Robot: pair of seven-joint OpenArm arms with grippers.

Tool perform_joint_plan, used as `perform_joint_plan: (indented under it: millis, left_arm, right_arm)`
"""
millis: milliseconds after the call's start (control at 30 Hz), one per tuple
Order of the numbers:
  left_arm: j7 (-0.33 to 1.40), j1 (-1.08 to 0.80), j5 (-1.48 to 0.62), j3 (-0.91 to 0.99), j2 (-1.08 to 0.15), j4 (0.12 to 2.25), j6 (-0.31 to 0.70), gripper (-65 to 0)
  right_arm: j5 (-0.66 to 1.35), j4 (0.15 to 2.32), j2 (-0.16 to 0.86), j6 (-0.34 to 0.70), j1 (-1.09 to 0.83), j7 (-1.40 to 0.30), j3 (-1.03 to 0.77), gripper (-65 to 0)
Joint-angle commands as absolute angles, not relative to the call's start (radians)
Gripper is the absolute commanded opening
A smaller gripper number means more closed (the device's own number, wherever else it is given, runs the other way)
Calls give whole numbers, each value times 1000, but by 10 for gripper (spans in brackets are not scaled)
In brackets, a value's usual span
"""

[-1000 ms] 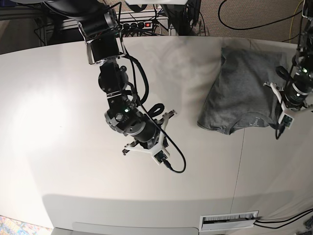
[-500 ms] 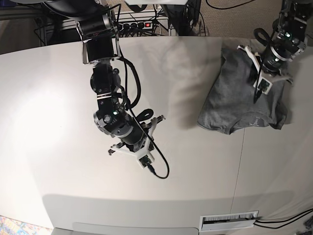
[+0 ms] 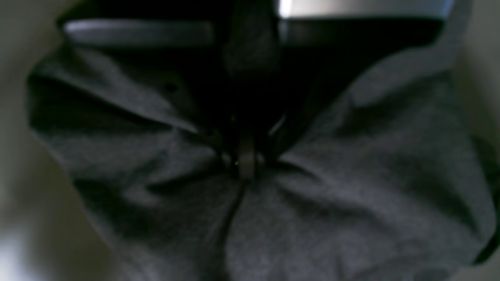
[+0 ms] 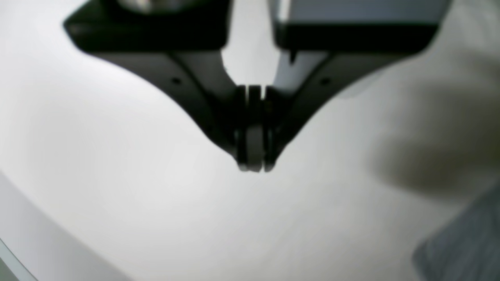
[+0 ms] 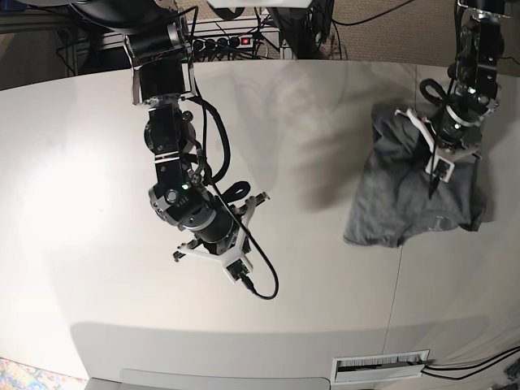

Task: Fold the T-shirt properly
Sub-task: 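Slide the left gripper across the folded shirt to smooth it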

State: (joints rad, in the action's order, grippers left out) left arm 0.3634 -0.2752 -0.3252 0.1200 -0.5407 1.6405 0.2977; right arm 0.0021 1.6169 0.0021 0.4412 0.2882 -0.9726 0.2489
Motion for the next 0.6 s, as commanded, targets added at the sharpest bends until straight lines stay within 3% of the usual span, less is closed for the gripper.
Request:
perform_joint_plan:
  millis: [0,367,567]
  left_arm:
    - [334,-242,-329,127,-557,1643,306,-650]
    - [318,22,-326,126,-542,1346,425,-650]
    - [427,10,-457,127,-578,1426,522,-650]
  right_arm:
    - [10,1636,1,437,315,-958,247,-650]
    - [7,1637,1,437,310,-996,247,-650]
    - [7,1637,27,437,311,-982,247,-650]
